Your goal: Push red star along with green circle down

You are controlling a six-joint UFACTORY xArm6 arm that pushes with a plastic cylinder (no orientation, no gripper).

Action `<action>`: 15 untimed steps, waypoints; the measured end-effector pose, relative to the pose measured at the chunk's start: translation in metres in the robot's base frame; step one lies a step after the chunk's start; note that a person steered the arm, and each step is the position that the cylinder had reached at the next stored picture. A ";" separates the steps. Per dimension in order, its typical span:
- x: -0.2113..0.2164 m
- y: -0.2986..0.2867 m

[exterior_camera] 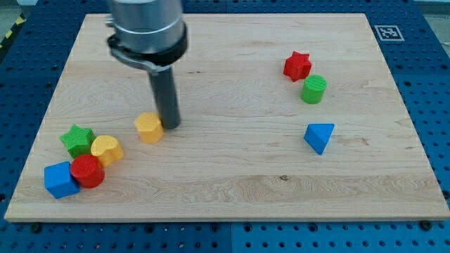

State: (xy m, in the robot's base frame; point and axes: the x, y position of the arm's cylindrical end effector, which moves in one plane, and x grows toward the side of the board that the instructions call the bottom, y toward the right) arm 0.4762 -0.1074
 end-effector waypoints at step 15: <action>-0.084 0.189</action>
State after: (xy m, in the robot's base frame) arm 0.3920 0.0815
